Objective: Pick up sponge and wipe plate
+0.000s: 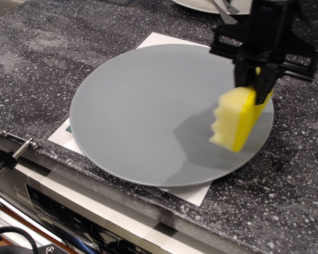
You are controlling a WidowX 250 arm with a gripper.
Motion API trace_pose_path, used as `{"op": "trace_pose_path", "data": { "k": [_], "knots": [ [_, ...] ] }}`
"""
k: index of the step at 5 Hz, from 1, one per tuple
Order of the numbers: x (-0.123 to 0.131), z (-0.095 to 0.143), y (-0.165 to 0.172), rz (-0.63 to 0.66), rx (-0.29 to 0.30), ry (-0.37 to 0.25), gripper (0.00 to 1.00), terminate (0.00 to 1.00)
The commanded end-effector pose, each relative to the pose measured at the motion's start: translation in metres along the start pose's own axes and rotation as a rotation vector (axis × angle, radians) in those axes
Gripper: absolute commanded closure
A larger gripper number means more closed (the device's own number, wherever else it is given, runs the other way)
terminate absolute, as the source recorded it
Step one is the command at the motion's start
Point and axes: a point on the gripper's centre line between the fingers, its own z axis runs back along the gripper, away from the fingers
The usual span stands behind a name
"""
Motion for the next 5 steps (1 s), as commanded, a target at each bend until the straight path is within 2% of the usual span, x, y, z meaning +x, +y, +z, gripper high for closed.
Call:
{"op": "trace_pose_path", "data": {
  "k": [1, 2, 4, 5],
  "knots": [
    [0.006, -0.012, 0.026, 0.017, 0.035, -0.065, 1.0, 0.0],
    [0.015, -0.018, 0.042, 0.054, 0.0, -0.084, 1.0, 0.0],
    [0.024, -0.03, 0.083, 0.122, 0.05, -0.109, 1.0, 0.0],
    [0.026, -0.017, 0.103, 0.124, 0.052, -0.119, 1.0, 0.0]
  ]
}}
